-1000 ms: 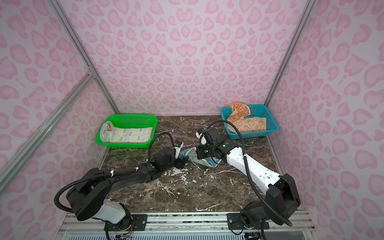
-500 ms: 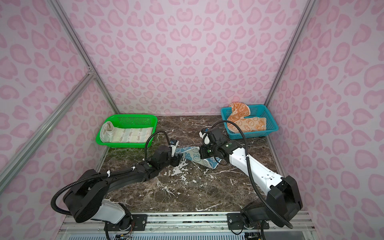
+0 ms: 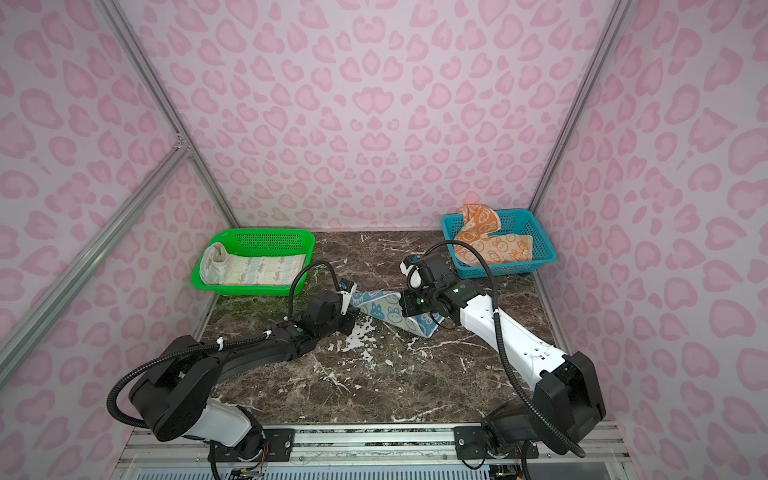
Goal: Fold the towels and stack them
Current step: 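Grasp the towel corner with the left gripper while the right gripper holds the other corner, then lift the towel with both grippers and spread it apart to hang flat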
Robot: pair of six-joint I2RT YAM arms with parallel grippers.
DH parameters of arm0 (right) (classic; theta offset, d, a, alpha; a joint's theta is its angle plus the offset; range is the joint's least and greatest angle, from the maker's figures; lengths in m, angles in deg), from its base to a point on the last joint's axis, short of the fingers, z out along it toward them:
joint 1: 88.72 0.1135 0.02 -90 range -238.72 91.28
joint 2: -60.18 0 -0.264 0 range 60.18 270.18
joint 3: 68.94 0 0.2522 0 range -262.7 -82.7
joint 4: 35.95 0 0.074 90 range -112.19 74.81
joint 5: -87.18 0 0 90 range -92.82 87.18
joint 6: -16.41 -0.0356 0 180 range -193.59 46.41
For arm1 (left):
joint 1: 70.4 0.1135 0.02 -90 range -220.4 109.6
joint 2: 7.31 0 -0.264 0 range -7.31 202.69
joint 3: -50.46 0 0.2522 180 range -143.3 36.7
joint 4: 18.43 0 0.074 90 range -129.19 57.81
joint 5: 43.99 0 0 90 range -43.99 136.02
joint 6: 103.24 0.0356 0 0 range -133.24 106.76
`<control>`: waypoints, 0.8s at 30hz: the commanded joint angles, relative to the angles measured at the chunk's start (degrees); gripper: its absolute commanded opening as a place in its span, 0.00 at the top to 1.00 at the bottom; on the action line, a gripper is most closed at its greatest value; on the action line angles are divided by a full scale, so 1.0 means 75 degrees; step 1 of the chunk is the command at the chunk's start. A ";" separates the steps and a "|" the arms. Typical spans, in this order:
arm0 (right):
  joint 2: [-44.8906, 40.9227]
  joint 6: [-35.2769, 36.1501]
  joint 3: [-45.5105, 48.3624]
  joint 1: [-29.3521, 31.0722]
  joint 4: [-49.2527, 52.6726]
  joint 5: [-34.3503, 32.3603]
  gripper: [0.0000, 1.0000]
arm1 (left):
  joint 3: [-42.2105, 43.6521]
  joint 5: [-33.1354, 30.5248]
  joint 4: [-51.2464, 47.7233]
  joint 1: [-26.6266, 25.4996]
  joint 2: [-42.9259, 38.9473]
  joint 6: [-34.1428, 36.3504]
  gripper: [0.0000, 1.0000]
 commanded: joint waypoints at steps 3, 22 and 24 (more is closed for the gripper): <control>-0.0028 0.0112 0.0018 -0.0058 -0.0024 0.0012 1.00 | -0.0019 0.0262 -0.0081 0.0074 -0.0123 0.0026 0.77; -0.0152 0.1395 -0.1210 -0.0123 0.0697 -0.0803 1.00 | -0.2243 0.0228 -0.2590 0.0540 -0.1646 0.1380 0.96; -0.0247 0.1601 -0.1497 -0.0122 0.0831 -0.0928 1.00 | -0.2501 -0.0235 -0.2704 0.0543 -0.1986 0.1478 0.97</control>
